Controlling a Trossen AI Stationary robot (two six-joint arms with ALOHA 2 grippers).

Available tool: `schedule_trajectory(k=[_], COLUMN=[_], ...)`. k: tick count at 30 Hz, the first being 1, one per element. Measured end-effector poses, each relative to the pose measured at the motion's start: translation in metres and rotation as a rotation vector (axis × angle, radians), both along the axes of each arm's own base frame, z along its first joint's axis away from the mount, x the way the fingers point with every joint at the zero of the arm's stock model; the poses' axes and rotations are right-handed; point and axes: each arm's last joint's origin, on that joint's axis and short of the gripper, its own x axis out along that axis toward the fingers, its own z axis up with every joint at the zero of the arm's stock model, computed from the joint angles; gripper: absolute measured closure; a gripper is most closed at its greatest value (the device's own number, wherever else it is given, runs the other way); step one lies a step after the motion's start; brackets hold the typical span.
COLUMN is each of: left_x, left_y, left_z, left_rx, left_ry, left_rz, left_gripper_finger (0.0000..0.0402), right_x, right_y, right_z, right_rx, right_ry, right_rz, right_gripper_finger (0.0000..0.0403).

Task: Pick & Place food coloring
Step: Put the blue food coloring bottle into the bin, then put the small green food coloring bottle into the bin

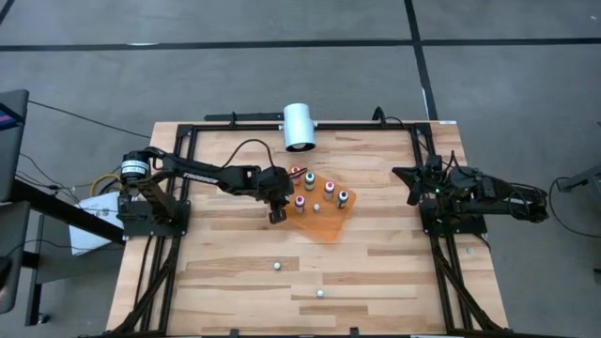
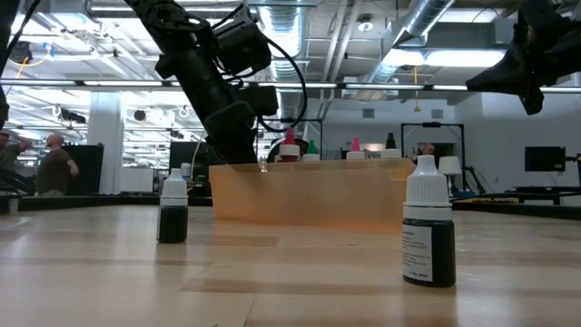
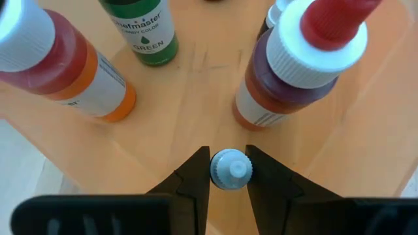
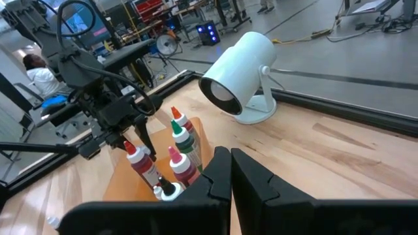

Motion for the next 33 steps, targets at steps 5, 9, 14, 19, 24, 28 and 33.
schedule_trajectory(k=[5, 9, 14, 19, 24, 28, 33], left_x=[0.000, 0.000, 0.002, 0.002, -0.002, -0.006, -0.019], left_y=[0.000, 0.000, 0.000, 0.000, 0.004, 0.010, 0.010], left_z=[0.000, -0.001, -0.007, -0.008, 0.005, 0.033, 0.073], left_rx=[0.000, 0.000, -0.003, -0.003, 0.002, 0.038, 0.019], left_ry=[0.000, 0.003, 0.015, 0.021, 0.003, -0.004, 0.016], left_rz=[0.000, 0.000, -0.002, 0.000, 0.014, 0.056, 0.089], left_gripper_finger=[0.0321, 0.0301, 0.0282, 0.0277, 0.0276, 0.0276, 0.0276], right_x=[0.000, 0.000, 0.000, 0.000, 0.000, 0.000, 0.000], right_y=[0.000, 0.000, 0.000, 0.000, 0.000, 0.000, 0.000], right_z=[0.000, 0.000, 0.000, 0.000, -0.001, -0.001, -0.002], right_rx=[0.000, 0.000, 0.000, 0.012, 0.023, 0.023, 0.023], right_ry=[0.000, 0.000, 0.000, -0.005, 0.003, 0.004, 0.006], right_rz=[0.000, 0.000, 0.000, -0.002, -0.005, -0.005, -0.005], right_gripper_finger=[0.0402, 0.0402, 0.0402, 0.0402, 0.0402, 0.0402, 0.0402])
